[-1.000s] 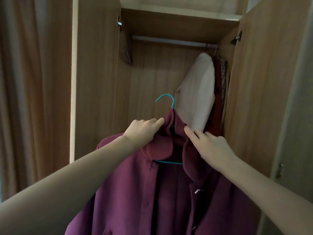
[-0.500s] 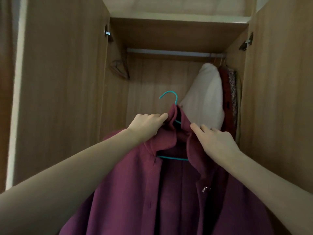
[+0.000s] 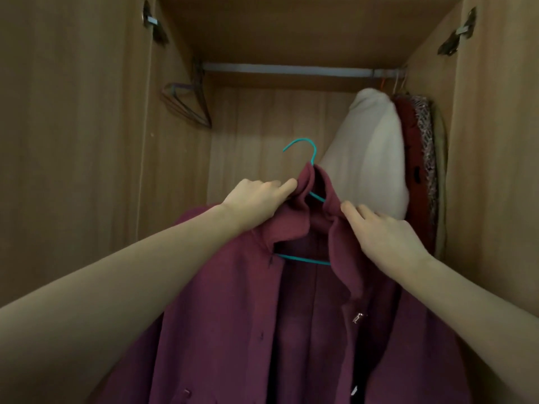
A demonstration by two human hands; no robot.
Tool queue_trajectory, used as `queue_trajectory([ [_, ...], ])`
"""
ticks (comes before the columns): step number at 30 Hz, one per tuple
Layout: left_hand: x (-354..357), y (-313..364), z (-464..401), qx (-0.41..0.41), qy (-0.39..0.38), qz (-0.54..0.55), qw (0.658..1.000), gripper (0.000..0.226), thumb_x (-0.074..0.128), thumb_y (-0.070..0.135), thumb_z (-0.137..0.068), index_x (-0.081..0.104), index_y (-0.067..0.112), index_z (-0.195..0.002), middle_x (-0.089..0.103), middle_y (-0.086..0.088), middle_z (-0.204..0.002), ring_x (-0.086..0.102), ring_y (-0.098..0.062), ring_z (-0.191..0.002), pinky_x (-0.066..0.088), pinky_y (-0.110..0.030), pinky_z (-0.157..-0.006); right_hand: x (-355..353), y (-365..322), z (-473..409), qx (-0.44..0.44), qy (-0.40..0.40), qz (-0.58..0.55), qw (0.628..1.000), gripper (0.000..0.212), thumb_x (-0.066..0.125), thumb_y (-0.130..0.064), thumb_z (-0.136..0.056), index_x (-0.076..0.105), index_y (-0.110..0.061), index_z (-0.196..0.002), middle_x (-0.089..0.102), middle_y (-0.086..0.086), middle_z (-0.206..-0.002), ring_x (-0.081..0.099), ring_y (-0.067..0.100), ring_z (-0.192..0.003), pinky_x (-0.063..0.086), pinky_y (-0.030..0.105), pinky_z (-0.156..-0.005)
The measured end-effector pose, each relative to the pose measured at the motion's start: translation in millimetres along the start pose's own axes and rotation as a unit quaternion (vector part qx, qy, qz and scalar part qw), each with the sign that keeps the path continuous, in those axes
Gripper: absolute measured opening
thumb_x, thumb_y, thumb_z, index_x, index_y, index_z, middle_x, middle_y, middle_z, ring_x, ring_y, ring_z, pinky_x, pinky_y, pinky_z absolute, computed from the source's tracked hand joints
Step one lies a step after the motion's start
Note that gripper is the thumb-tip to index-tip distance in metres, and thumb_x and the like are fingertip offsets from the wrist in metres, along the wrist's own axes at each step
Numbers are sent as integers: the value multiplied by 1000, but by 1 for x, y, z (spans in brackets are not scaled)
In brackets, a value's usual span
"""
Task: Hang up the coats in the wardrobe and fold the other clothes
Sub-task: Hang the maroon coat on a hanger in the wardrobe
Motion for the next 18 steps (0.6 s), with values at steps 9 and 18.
queue_trajectory([
  [9,102,-39,-52,-1,27,-6,1000,24,30,27,-105,33,13,-126,59,-5,-111,67,-36,-88,32,-39,-55,74,0,-75,-2,-44,22,999,39,30,-14,-99,28,-19,-138,54,4,-115,67,32,-95,40,38,-59],
  [18,193,-96,-152,-61,54,70,994,33,34,35,-104,35,17,-130,62,-10,-122,62,-36,-104,35,-38,-65,144,22,-191,31,-7,84,996,20,34,-22,-103,37,-19,-123,62,6,-107,67,35,-91,37,37,-58],
])
Point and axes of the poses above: each hand's wrist, its own z-axis away from the middle knuckle, its own x-axis out of the palm, y = z × x, the point moved 1 cm from there along -z, towards the middle knuckle
